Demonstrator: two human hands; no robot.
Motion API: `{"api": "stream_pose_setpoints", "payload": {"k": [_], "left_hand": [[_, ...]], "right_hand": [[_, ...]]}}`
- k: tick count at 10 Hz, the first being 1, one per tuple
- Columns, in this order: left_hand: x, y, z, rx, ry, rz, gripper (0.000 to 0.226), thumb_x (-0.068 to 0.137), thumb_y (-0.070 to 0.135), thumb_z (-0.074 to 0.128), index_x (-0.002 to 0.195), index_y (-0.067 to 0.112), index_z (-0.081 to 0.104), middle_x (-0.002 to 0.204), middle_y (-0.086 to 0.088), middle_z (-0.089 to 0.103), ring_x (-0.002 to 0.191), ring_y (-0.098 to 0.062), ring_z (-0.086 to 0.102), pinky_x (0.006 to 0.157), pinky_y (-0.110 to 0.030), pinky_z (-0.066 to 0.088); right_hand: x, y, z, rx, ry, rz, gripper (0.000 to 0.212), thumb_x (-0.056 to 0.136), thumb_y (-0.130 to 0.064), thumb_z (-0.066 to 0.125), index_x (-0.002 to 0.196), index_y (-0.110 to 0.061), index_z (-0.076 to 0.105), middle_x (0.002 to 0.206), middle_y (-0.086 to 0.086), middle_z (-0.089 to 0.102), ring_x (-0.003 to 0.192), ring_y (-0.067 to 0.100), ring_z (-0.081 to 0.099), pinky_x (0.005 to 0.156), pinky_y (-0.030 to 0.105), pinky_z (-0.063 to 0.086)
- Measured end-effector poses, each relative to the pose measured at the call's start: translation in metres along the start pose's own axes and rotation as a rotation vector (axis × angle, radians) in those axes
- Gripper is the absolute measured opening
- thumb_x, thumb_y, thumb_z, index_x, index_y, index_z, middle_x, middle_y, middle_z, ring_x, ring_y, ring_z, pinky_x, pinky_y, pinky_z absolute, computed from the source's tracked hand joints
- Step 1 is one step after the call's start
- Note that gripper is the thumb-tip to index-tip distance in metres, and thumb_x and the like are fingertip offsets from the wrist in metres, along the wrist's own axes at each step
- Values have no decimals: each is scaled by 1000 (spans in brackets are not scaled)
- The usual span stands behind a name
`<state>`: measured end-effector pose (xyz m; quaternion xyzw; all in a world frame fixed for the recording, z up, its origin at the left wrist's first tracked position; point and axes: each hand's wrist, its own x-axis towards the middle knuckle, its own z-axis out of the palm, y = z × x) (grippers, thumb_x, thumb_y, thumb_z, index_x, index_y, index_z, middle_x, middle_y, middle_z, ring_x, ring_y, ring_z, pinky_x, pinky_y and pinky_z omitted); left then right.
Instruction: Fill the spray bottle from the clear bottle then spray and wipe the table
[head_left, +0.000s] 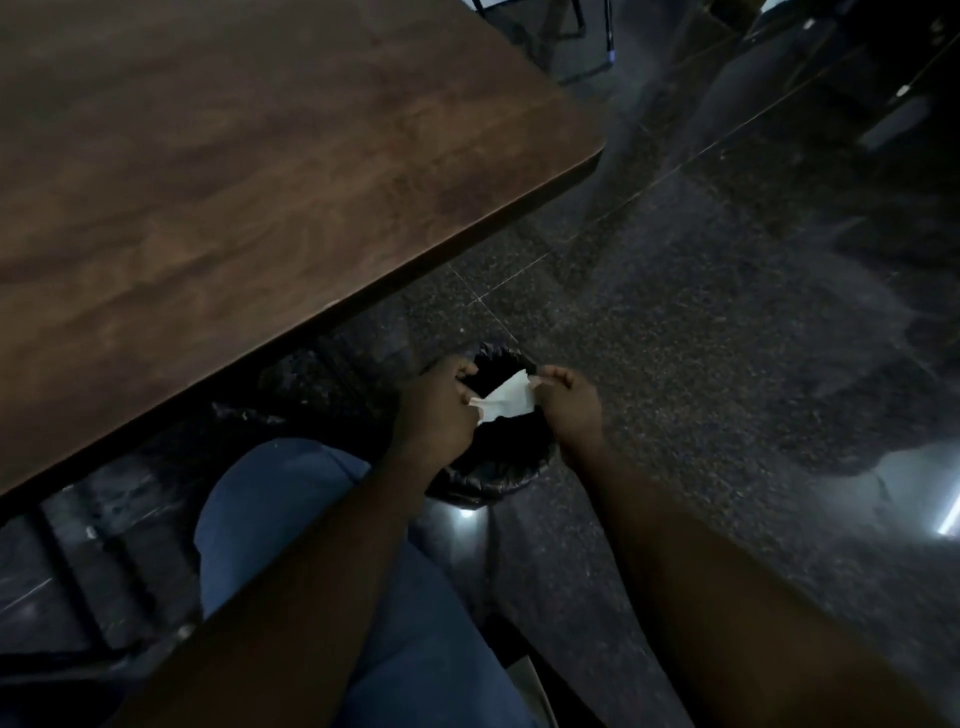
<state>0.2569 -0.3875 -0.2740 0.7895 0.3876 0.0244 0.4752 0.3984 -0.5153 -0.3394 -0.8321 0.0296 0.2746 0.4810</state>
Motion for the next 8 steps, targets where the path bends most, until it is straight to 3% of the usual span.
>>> {"api": "stream_pose_setpoints", "payload": {"k": [1,2,3,4,5,6,8], "left_hand": [[8,-5,3,67,-86,42,57,80,15,87,130,18,61,105,0,72,94,-19,69,83,-33,55],[11,-14,5,104,-100,33,53,82,14,85,130,17,61,106,-3,72,96,-21,69,80,-30,54],[12,-15,6,128,-97,36,44,85,11,81,125,16,64,103,-2,73,96,-21,69,83,-33,57],[10,-13,6,178,-80,60,34,88,9,75,121,14,66,103,-5,73,99,-24,68,88,-39,58],[2,-9,2,227,-47,85,29,91,11,73,119,13,68,108,-8,73,101,-25,68,90,-38,57],[-9,-4,-5,237,-2,92,30,90,16,73,120,16,69,110,-4,74,101,-20,68,91,-34,56],[-39,10,-25,272,76,196,29,95,25,68,123,17,72,117,-4,74,105,-21,68,87,-28,52]], "right_hand": [[12,9,2,-136,66,0,23,91,-30,73,113,-26,70,97,-11,73,102,17,68,93,32,51],[16,25,4,-223,40,34,24,91,-32,71,113,-24,70,103,-2,75,103,22,69,95,39,55],[10,34,8,-292,-1,9,23,91,-36,73,112,-26,73,100,-5,74,96,17,70,79,30,53],[0,37,13,-357,-33,-81,14,92,-33,73,106,-28,73,88,-17,68,85,6,65,62,15,41],[-15,30,15,-394,-63,-183,7,95,-27,70,100,-32,70,83,-21,64,76,-6,60,56,4,39],[-31,13,15,-406,-81,-291,6,96,-28,69,100,-32,70,83,-24,64,73,-13,56,59,4,39],[-66,-24,8,-423,-112,-486,9,98,-24,68,94,-32,68,85,-15,68,75,3,61,63,20,44]]}}
